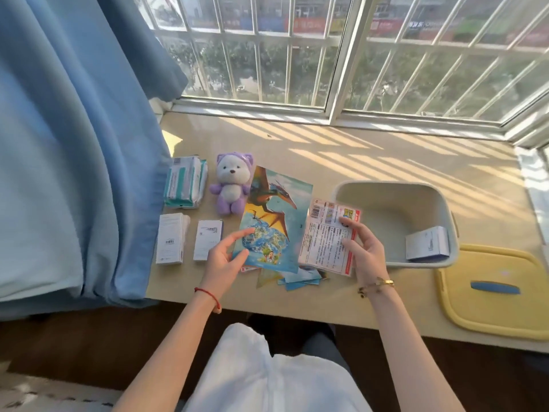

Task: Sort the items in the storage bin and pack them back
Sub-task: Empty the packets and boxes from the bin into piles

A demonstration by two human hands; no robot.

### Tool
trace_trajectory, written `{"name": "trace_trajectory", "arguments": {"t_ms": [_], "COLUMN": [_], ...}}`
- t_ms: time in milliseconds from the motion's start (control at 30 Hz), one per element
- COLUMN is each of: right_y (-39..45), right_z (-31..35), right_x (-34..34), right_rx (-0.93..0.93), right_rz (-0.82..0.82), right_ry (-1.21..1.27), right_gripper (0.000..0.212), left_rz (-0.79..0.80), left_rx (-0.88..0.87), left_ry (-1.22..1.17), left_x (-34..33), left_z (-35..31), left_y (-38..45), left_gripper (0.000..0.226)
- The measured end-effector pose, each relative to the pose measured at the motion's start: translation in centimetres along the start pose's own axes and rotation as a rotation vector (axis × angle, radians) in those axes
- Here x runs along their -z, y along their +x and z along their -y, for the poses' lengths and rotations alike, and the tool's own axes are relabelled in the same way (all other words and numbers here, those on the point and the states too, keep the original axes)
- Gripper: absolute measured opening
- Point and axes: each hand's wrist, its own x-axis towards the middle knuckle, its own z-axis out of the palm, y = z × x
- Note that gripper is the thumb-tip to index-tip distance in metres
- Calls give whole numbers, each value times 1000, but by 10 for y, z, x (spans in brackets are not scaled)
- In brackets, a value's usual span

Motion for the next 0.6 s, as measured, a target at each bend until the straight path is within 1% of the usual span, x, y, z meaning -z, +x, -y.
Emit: {"name": "trace_trajectory", "arguments": {"t_ms": [167,300,400,600], "right_y": [4,25,43,72], "right_z": [-27,-53,-69,-88], "right_x": [4,10,14,23], "right_rx": [-47,-68,-92,-117], "right_rz": [-46,-38,-47,-68], "right_ry": [-28,-43,-56,-97], "right_gripper": [33,32,32,33], "left_rz": [54,12,-2,1], "left_rx": [88,150,197,238], "left_ry": [27,68,68,61], "left_x": [-17,-49,-72,-101], "left_z": [59,110,142,178], "left_y": [27,52,69,97], "left_gripper": [44,49,47,46]}}
